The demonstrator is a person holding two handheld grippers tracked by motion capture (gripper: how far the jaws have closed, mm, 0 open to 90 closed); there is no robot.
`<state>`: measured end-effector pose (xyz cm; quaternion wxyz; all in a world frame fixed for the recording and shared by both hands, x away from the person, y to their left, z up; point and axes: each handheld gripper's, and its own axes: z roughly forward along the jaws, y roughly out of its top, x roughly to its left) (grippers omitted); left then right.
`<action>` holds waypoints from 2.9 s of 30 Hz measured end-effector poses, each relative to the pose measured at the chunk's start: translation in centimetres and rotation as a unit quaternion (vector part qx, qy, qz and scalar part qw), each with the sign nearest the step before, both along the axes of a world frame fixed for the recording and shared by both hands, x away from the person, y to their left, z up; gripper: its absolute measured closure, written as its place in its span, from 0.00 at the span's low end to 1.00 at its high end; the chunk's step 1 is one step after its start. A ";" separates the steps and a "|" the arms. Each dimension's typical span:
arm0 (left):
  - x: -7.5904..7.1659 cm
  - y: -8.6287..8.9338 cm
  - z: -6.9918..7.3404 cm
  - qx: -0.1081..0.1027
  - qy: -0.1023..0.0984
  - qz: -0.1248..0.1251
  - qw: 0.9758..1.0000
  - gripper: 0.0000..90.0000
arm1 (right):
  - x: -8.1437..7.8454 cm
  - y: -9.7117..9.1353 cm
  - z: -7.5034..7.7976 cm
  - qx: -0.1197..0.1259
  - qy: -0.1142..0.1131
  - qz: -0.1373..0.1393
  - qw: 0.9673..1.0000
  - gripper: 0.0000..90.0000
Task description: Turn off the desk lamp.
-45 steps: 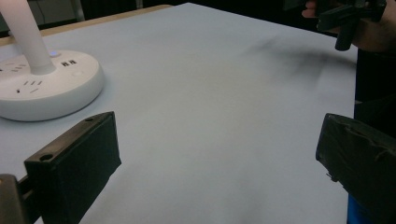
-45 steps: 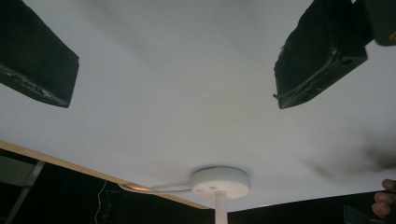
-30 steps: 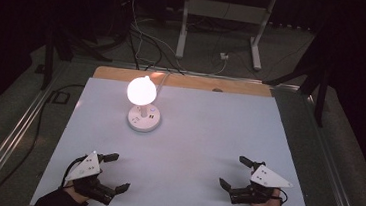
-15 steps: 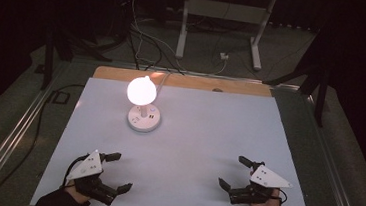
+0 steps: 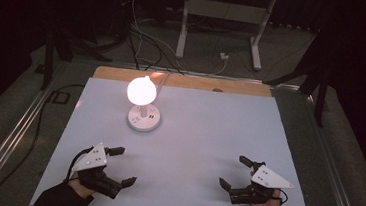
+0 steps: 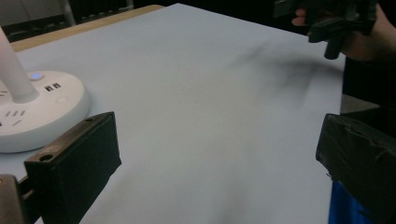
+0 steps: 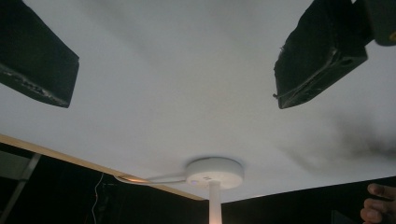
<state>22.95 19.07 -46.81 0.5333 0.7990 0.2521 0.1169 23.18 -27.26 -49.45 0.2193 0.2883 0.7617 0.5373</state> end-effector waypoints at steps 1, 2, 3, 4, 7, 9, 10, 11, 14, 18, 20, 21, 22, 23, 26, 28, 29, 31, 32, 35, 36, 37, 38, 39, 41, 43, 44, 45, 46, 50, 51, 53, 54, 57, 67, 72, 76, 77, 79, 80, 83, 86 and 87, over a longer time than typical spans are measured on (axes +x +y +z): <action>0.0 0.0 0.0 0.000 0.000 0.000 1.000 0.00 | 0.0 0.0 0.0 -0.001 0.000 0.000 1.000 0.00; 0.2 -0.2 0.2 0.001 -0.002 0.003 1.000 0.00 | 0.0 0.0 0.0 0.000 0.000 0.000 1.000 0.00; 0.3 -0.3 0.4 0.001 -0.003 0.004 1.000 0.00 | -0.1 0.0 0.0 0.000 0.000 0.000 1.000 0.00; 0.5 -0.4 0.5 0.002 -0.004 0.008 1.000 0.00 | 0.0 0.0 0.0 0.000 -0.001 0.000 1.000 0.00; 0.7 -0.6 0.5 -0.003 -0.002 0.008 1.000 0.00 | -0.1 0.0 0.0 0.000 0.000 -0.001 1.000 0.00; 0.8 -0.8 0.5 0.001 -0.005 0.015 1.000 0.00 | 0.0 0.0 0.0 0.000 -0.001 -0.001 1.000 0.00; 1.0 -0.9 0.5 0.000 -0.001 0.017 1.000 0.00 | 0.0 0.0 0.0 0.000 -0.001 -0.001 1.000 0.00; 1.1 -1.0 0.6 0.002 -0.002 0.022 1.000 0.00 | 0.0 0.0 0.0 0.001 0.000 -0.001 1.000 0.00; 1.4 -1.4 0.8 0.002 -0.006 0.037 0.999 0.00 | 0.0 0.0 0.0 -0.001 0.000 0.000 1.000 0.00; 1.9 -1.7 1.2 -0.003 -0.001 0.055 0.999 0.00 | 0.0 0.0 0.0 -0.001 0.002 0.000 1.000 0.00; 2.2 -1.8 1.3 0.000 -0.004 0.063 0.998 0.00 | -0.1 0.0 0.0 -0.002 0.000 0.001 1.000 0.00; 2.2 -1.8 1.3 0.000 -0.004 0.063 0.998 0.00 | 0.0 0.0 0.0 -0.001 0.001 0.000 1.000 0.00; 2.5 -2.1 1.5 0.001 -0.006 0.074 0.997 0.00 | 0.0 0.0 0.0 0.001 0.002 0.000 1.000 0.00; 2.6 -2.1 1.5 0.000 -0.005 0.077 0.997 0.00 | 0.0 0.0 0.0 0.000 0.002 -0.001 1.000 0.00; 3.2 -2.6 1.8 0.002 -0.007 0.089 0.996 0.00 | 0.0 0.0 0.0 0.000 0.002 0.000 1.000 0.00; 3.6 -2.8 1.9 0.000 -0.006 0.099 0.995 0.00 | 0.0 0.0 0.0 0.001 0.003 -0.001 1.000 0.00; 3.9 -3.0 1.9 0.002 -0.004 0.106 0.994 0.00 | 0.0 -0.1 -0.1 0.001 0.003 0.000 1.000 0.00; 4.2 -3.2 1.9 0.004 -0.003 0.114 0.993 0.00 | 0.0 -0.1 0.0 0.000 0.003 0.000 1.000 0.00; 4.4 -3.3 1.9 0.007 -0.003 0.119 0.993 0.00 | 0.0 -0.1 0.0 0.001 0.003 0.000 1.000 0.00; 4.9 -3.6 1.8 0.007 -0.004 0.140 0.990 0.00 | 0.0 -0.1 -0.1 0.002 0.005 0.000 1.000 0.00; 4.9 -3.6 1.8 0.007 -0.004 0.140 0.990 0.00 | 0.0 -0.1 -0.1 0.002 0.005 0.000 1.000 0.00; 5.1 -3.8 1.8 0.011 -0.006 0.157 0.988 0.00 | 0.0 -0.1 0.0 0.001 0.003 0.000 1.000 0.00; 5.3 -3.9 1.8 0.014 -0.007 0.168 0.986 0.00 | 0.0 -0.1 0.0 0.001 0.003 0.001 1.000 0.00; 5.5 -4.0 1.7 0.015 -0.009 0.173 0.985 0.00 | 0.0 -0.1 0.0 0.003 0.004 0.000 1.000 0.00; 5.7 -4.2 1.7 0.015 -0.011 0.185 0.983 0.00 | 0.0 -0.1 0.0 0.003 0.005 0.001 1.000 0.00; 6.0 -4.3 1.7 0.011 -0.010 0.189 0.982 0.01 | 0.0 -0.1 0.0 0.002 0.004 0.001 1.000 0.00; 6.1 -4.4 1.7 0.012 -0.012 0.196 0.980 0.01 | 0.0 -0.1 0.0 0.003 0.004 0.001 1.000 0.00; 6.1 -4.4 1.7 0.012 -0.012 0.196 0.980 0.01 | 0.0 -0.1 0.0 0.004 0.005 0.001 1.000 0.00; 6.4 -4.6 1.7 0.005 -0.012 0.199 0.980 0.02 | 0.0 -0.1 0.0 0.004 0.005 0.001 1.000 0.00; 7.0 -5.2 1.6 0.004 -0.009 0.193 0.981 0.02 | 0.0 -0.2 0.0 0.006 0.006 0.001 1.000 0.00; 7.1 -5.4 1.6 0.005 -0.005 0.196 0.981 0.02 | 0.0 -0.2 0.0 0.006 0.006 0.001 1.000 0.00; 7.4 -5.9 1.6 0.008 0.001 0.203 0.979 0.02 | 0.0 -0.2 0.0 0.004 0.006 0.002 1.000 0.00; 7.5 -6.1 1.5 0.015 0.001 0.209 0.978 0.02 | 0.0 -0.2 0.0 0.004 0.006 0.002 1.000 0.00; 7.9 -6.9 1.3 0.019 -0.006 0.232 0.973 0.01 | 0.1 -0.2 0.0 0.005 0.007 0.002 1.000 0.00; 9.4 -8.3 0.1 0.046 0.002 0.274 0.961 0.02 | 0.1 -0.2 0.0 0.006 0.007 0.002 1.000 0.00; 10.2 -8.5 -0.7 0.042 0.004 0.313 0.949 0.06 | 0.1 -0.2 0.0 0.007 0.007 0.002 1.000 0.00; 10.5 -8.9 -1.2 0.053 0.001 0.329 0.943 0.09 | 0.1 -0.2 0.0 0.007 0.008 0.003 1.000 0.00; 10.5 -8.9 -1.2 0.053 0.001 0.329 0.943 0.13 | 0.1 -0.2 0.0 0.008 0.008 0.003 1.000 0.00; 10.7 -9.0 -1.5 0.060 0.000 0.334 0.941 0.16 | 0.1 -0.2 0.0 0.007 0.008 0.004 1.000 0.00; 10.8 -8.9 -1.6 0.059 0.003 0.331 0.942 0.19 | 0.1 -0.2 0.0 0.008 0.008 0.004 1.000 0.00; 11.1 -8.8 -1.8 0.064 0.006 0.331 0.942 0.25 | 0.1 -0.2 0.0 0.008 0.008 0.005 1.000 0.00; 11.4 -8.7 -2.1 0.070 0.005 0.331 0.941 0.37 | 0.1 -0.2 0.0 0.008 0.009 0.007 1.000 0.00; 11.5 -8.7 -2.2 0.071 0.007 0.330 0.941 0.42 | 0.1 -0.2 0.0 0.008 0.009 0.007 1.000 0.00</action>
